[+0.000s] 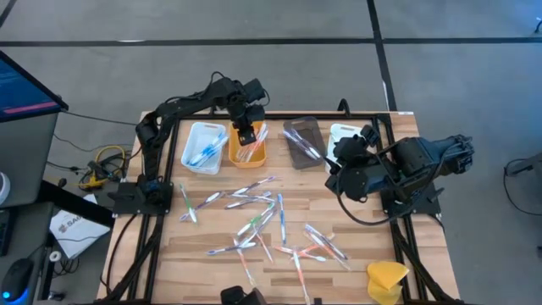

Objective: Pick & Place Toothbrushes
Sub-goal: Put the orange toothbrush into the yellow bin

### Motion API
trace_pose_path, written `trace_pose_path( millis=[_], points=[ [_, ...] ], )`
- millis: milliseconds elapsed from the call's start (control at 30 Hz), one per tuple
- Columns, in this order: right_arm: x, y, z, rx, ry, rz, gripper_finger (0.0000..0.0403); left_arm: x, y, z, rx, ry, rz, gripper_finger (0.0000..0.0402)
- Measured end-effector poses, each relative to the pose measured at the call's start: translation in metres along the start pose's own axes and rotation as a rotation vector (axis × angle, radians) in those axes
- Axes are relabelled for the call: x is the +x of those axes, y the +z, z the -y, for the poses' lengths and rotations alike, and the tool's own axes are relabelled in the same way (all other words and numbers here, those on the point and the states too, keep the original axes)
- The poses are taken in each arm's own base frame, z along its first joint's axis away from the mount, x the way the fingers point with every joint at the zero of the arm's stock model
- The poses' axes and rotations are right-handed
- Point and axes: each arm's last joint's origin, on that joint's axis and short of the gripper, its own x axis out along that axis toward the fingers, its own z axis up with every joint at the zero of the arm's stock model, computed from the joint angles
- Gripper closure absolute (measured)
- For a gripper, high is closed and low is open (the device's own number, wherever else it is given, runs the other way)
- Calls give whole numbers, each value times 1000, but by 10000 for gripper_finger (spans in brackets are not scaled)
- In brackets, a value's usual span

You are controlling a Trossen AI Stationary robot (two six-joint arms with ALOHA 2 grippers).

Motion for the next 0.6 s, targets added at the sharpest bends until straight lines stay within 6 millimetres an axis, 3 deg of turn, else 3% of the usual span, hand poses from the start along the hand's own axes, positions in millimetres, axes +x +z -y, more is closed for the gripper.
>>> trace_pose_path(
  millis=[600],
  points=[
    [0,0,0,-1,1,0,182,-1,1,-5,-2,117,-9,290]
  ],
)
